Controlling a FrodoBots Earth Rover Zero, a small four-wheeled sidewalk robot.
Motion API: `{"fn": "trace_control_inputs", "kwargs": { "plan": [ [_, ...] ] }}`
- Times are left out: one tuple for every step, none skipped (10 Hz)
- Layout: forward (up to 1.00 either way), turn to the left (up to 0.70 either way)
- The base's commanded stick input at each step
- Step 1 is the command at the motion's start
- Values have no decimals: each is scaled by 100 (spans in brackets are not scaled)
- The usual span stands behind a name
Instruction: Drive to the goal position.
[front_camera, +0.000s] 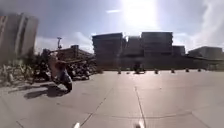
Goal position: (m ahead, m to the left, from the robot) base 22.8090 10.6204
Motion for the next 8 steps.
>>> {"fn": "trace_control_inputs", "kwargs": {
  "plan": [
    [70, 0],
    [70, 0],
    [70, 0],
    [70, 0],
    [70, 0],
    [70, 0],
    [70, 0],
    [70, 0]
  ]
}}
